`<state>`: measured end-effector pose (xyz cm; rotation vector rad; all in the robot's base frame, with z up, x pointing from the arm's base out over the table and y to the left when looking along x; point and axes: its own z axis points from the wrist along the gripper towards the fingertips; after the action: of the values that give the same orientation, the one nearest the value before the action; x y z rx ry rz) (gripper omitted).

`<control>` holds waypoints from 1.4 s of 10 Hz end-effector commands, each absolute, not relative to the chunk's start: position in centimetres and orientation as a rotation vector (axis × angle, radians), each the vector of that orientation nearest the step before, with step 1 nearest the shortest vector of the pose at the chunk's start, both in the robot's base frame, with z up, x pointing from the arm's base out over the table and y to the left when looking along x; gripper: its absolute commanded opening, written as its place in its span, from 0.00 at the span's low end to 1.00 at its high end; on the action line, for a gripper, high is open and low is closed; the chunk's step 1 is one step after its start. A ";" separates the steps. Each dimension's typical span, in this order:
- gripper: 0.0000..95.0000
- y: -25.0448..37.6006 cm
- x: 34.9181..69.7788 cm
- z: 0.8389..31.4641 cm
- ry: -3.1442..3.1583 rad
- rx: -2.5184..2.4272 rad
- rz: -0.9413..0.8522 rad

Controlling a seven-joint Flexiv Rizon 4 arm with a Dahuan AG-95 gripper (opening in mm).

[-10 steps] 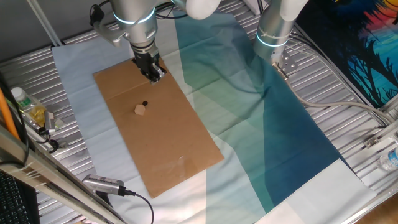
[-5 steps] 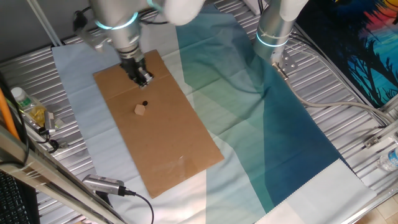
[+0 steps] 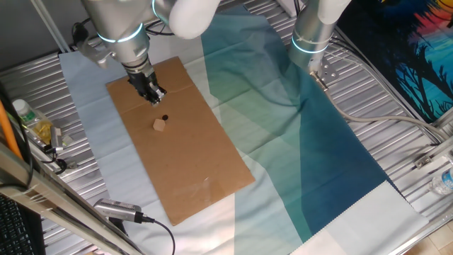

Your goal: Hold a small block with the gripper and sweep it from left to right on the table

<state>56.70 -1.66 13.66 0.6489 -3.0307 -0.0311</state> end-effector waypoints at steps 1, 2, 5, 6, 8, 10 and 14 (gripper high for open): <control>0.00 -2.0 57.2 12.5 -3.029 0.652 -0.017; 0.00 -2.2 57.4 11.8 -3.030 0.665 -0.023; 0.00 -2.4 57.6 11.2 -3.032 0.676 -0.035; 0.00 -2.4 57.6 11.1 -3.032 0.673 -0.035; 0.00 -2.4 57.8 10.6 -3.036 0.665 -0.058; 0.00 -2.5 57.9 9.9 -3.029 0.711 -0.095; 0.80 -2.6 58.1 9.4 -3.022 0.749 -0.154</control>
<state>58.10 -2.68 9.38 0.7529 -3.0192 -0.1639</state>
